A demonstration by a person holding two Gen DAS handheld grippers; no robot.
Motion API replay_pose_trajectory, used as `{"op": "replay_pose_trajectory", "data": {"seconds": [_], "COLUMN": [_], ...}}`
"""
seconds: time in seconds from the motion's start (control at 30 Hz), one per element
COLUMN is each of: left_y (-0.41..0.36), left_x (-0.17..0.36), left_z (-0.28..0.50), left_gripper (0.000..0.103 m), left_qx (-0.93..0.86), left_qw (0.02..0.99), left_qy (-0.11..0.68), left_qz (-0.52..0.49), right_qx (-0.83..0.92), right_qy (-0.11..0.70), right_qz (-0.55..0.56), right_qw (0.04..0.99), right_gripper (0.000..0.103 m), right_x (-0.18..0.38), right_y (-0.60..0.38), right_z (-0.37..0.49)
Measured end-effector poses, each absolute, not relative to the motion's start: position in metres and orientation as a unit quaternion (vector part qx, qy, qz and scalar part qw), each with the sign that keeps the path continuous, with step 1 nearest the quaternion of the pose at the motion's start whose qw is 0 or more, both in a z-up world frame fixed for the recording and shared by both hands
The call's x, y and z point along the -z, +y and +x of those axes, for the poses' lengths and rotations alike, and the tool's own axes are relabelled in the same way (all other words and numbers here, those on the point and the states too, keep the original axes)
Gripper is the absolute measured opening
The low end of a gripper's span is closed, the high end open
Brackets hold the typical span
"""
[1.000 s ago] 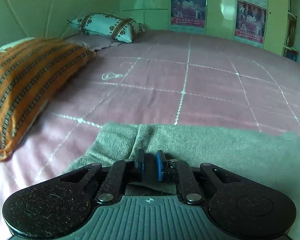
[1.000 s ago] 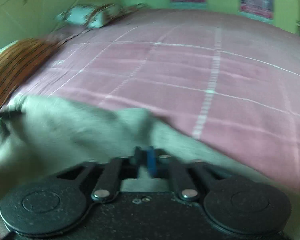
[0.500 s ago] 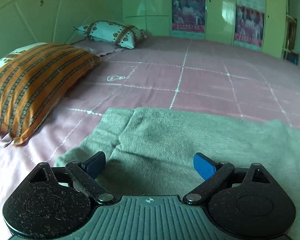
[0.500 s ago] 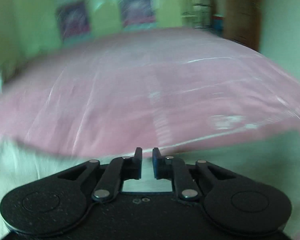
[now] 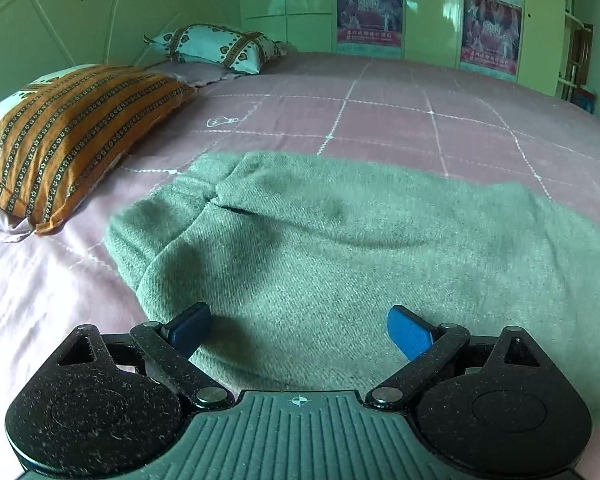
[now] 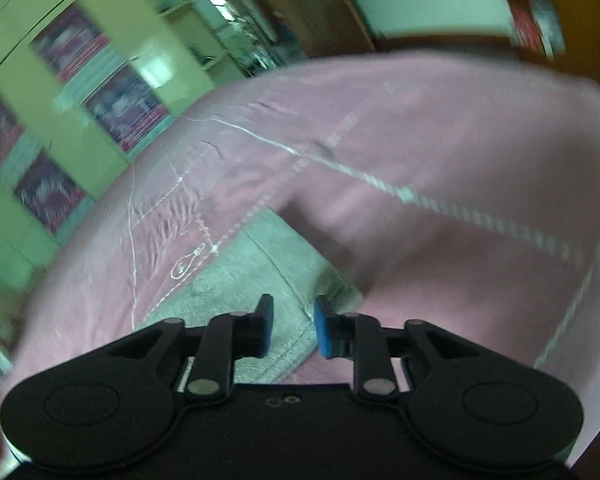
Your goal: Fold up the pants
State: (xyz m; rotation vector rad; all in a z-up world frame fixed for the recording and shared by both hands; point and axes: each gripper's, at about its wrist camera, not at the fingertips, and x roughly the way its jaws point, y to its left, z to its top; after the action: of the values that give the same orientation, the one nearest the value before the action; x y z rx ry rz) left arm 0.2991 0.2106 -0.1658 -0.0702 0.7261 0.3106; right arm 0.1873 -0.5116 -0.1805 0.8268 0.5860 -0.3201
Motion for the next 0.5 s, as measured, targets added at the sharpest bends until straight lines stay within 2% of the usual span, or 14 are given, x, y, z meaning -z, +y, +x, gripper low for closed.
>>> {"op": "replay_pose_trajectory", "data": {"seconds": [0.2, 0.27, 0.4, 0.43, 0.5], "left_y": [0.206, 0.206, 0.204, 0.203, 0.203], "left_x": [0.167, 0.17, 0.174, 0.174, 0.172], "left_z": [0.296, 0.295, 0.297, 0.297, 0.298], "left_gripper": [0.096, 0.1, 0.103, 0.103, 0.103], "left_qx": [-0.15, -0.145, -0.148, -0.15, -0.151], "left_qw": [0.92, 0.921, 0.921, 0.92, 0.92], "left_qy": [0.36, 0.361, 0.359, 0.359, 0.361], "left_qz": [-0.032, -0.031, -0.033, -0.034, -0.032], "right_qx": [0.152, 0.145, 0.128, 0.123, 0.139], "right_qy": [0.272, 0.26, 0.268, 0.263, 0.274], "right_qz": [0.46, 0.462, 0.494, 0.493, 0.472], "right_qw": [0.831, 0.835, 0.817, 0.82, 0.826], "right_gripper": [0.018, 0.029, 0.034, 0.033, 0.009], "right_x": [0.19, 0.187, 0.208, 0.21, 0.209], "right_y": [-0.519, -0.52, -0.525, -0.524, -0.519], "right_z": [0.174, 0.162, 0.172, 0.178, 0.187]}}
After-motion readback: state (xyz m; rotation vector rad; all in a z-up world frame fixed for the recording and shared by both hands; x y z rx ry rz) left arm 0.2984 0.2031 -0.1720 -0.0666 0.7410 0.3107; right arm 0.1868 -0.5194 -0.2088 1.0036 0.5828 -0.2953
